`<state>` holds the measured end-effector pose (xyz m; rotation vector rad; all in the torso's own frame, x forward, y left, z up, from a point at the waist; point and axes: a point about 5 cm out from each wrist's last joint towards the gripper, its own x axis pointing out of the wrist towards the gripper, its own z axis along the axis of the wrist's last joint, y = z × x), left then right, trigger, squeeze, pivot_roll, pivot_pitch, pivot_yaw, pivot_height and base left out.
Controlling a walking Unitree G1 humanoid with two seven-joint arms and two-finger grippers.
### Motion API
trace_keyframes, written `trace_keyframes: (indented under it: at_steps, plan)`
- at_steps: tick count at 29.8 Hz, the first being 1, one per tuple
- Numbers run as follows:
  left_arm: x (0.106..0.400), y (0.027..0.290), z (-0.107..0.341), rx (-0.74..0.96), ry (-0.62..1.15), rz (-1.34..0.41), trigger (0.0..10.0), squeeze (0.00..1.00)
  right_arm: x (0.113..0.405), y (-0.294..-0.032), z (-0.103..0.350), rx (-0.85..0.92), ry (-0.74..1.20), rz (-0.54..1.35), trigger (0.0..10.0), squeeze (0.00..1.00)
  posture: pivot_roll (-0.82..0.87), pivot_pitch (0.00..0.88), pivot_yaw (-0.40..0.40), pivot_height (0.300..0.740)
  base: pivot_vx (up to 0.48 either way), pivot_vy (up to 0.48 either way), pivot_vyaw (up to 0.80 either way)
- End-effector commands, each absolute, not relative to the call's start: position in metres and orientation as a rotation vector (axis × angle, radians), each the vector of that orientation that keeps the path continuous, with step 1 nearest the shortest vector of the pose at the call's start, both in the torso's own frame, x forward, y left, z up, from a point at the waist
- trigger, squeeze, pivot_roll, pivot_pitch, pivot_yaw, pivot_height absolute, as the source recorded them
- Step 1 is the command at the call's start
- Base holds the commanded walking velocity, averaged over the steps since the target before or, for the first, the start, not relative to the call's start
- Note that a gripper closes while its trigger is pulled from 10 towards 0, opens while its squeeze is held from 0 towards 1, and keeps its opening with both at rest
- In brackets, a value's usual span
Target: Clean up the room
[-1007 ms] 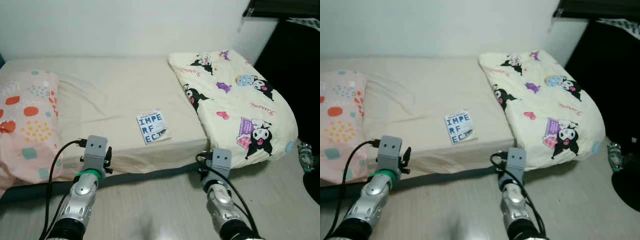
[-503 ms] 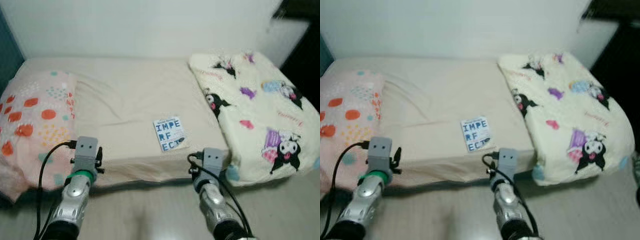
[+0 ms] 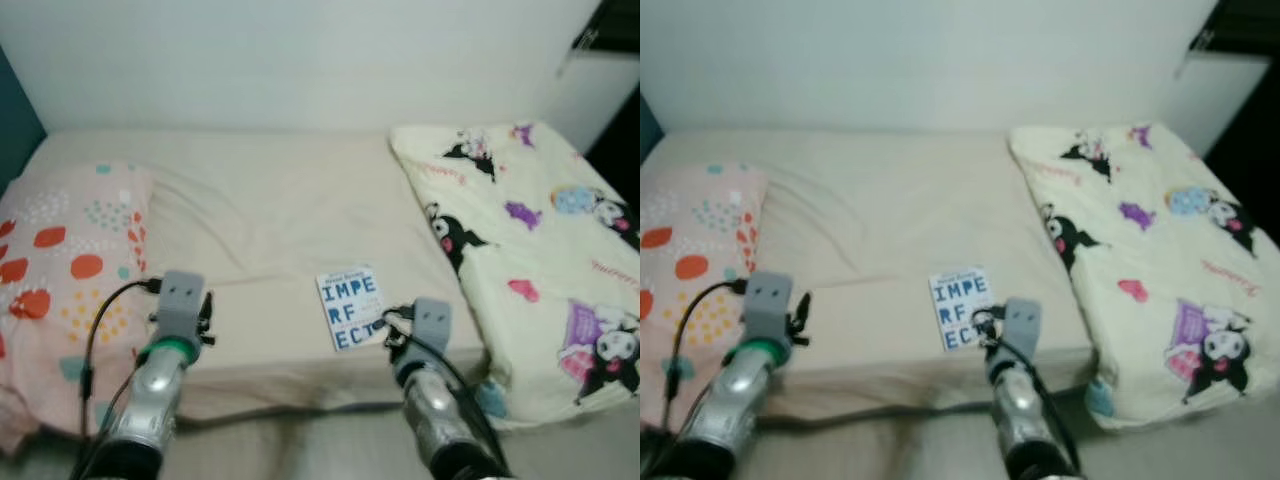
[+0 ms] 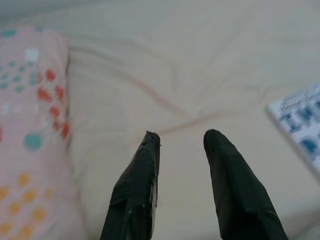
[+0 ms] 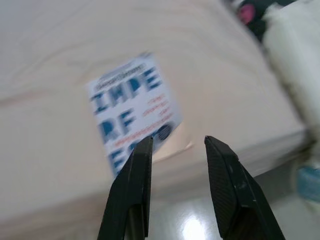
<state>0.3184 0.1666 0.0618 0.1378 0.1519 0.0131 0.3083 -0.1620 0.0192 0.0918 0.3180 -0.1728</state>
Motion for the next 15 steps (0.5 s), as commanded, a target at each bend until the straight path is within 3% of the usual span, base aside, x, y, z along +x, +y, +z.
trace_keyframes:
  at_steps: [1,15]
  plan:
    - [0.3118,0.1761,0.0539,0.152,0.178,0.046,10.0,0.00,0.3048,-0.1577,0.0143,0.115,0.340,-0.167,10.0,0.00,0.10,0.000,0.021,0.740,0.000,0.000,0.00]
    - [0.3109,0.1750,0.0518,0.146,0.182,0.075,10.0,0.00,0.3073,-0.1557,0.0174,0.081,0.327,-0.120,10.0,0.00,0.09,0.000,0.008,0.740,0.000,0.000,0.00]
